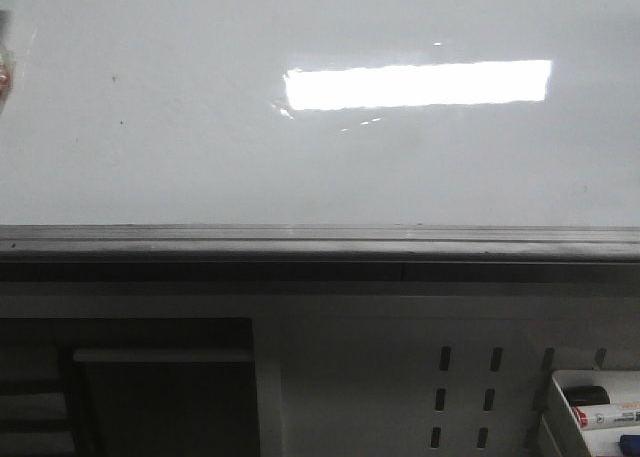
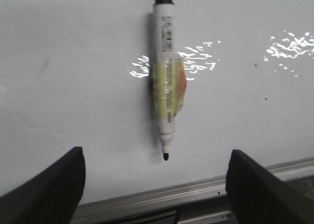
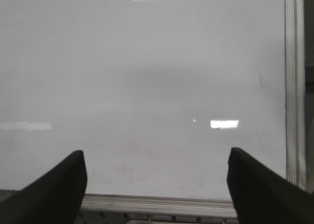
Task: Write number 4 on whiteboard
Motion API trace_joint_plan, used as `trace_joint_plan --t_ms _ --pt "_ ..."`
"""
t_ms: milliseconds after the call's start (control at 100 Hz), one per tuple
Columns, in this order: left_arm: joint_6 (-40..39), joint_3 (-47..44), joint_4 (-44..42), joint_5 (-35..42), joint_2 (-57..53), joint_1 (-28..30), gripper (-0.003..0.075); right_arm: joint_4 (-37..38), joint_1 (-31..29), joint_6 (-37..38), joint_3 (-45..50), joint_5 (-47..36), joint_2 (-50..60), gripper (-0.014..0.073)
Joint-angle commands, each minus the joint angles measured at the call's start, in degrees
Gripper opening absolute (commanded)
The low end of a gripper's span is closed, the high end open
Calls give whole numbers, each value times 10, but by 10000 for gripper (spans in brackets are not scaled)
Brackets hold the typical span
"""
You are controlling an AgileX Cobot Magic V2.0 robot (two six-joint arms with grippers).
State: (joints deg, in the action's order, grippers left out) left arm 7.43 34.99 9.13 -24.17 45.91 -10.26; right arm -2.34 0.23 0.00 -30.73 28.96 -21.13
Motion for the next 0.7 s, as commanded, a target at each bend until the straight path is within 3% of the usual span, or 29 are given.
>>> trace_joint_plan --t_ms 0,440,690 --pt "0 14 11 71 31 -21 543 -1 -2 0 -19 -42 -10 531" --pt "0 14 14 218 191 -31 534 -1 -2 0 -19 -42 -10 531" --pt "0 14 14 249 210 -31 313 -1 -2 0 -19 -42 -10 531"
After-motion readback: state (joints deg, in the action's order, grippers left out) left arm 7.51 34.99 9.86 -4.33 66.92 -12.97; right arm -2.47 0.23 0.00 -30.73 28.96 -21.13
